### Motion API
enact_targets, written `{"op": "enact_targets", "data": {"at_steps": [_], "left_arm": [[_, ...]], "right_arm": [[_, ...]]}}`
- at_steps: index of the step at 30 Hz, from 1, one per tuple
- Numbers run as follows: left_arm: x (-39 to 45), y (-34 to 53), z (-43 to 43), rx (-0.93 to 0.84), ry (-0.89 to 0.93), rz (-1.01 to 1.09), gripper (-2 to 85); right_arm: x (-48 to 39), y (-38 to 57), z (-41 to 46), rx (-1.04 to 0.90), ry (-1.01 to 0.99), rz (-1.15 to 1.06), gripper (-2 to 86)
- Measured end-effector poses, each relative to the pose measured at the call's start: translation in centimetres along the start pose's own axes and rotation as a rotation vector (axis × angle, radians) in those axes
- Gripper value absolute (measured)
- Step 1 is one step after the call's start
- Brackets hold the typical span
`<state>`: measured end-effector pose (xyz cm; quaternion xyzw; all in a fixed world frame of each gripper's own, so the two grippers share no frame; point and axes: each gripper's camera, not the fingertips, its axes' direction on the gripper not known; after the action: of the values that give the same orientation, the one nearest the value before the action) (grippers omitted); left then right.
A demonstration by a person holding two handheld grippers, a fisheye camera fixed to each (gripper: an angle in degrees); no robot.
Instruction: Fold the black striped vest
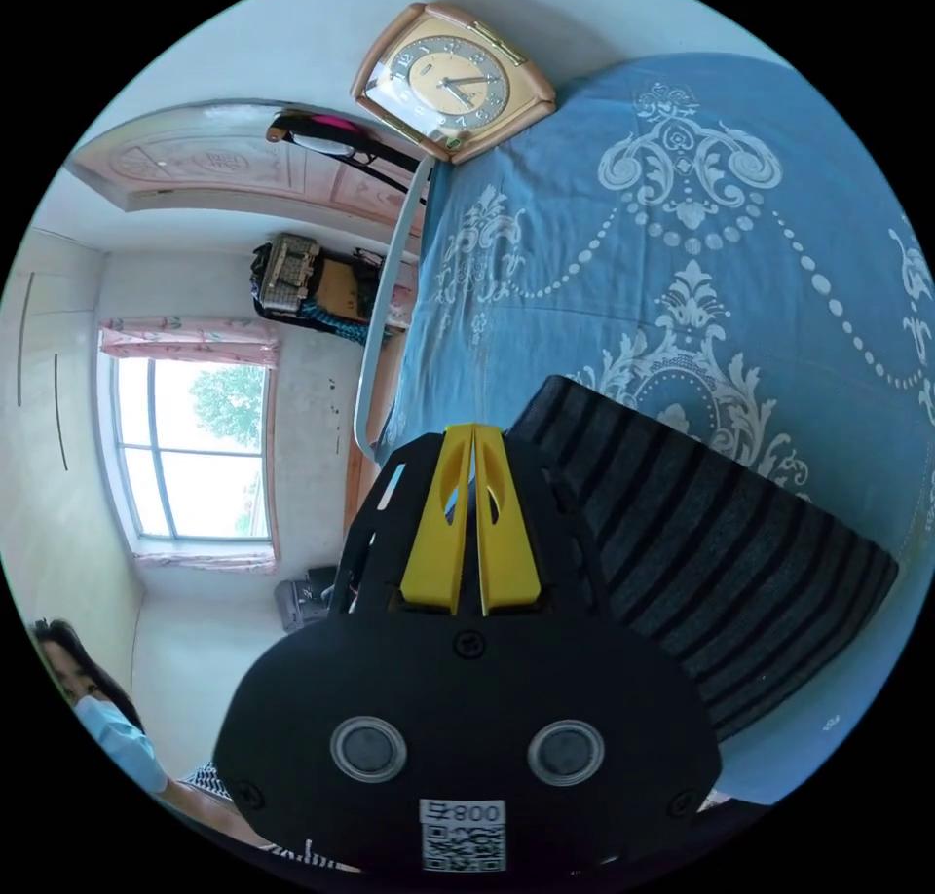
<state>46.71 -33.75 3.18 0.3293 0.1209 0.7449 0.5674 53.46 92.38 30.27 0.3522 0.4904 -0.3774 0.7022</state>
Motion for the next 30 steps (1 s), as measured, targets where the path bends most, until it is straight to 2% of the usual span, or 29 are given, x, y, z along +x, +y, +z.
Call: {"op": "enact_targets", "data": {"at_steps": [9,18,21,25,30], "left_arm": [[-2.7,-1.4,-3.1,0.072,0.025,-0.033,5.2],[-6.6,0.4,-4.1,0.124,0.062,-0.189,6.5],[-5.5,1.4,-5.2,0.158,-0.011,-0.162,5.8],[-1.4,2.5,-6.1,0.219,-0.195,-0.046,1.3],[2.9,1.6,-2.7,0.117,-0.297,0.156,0.3]], "right_arm": [[-6.3,2.0,-0.4,-0.061,-0.022,-0.140,0.0],[-12.0,2.8,6.2,-0.250,0.271,-0.268,0.1],[-13.7,3.4,6.6,-0.228,0.292,-0.290,0.1],[-17.1,5.3,7.6,-0.196,0.420,-0.439,0.2],[-20.2,7.6,9.1,-0.157,0.572,-0.557,0.3]]}}
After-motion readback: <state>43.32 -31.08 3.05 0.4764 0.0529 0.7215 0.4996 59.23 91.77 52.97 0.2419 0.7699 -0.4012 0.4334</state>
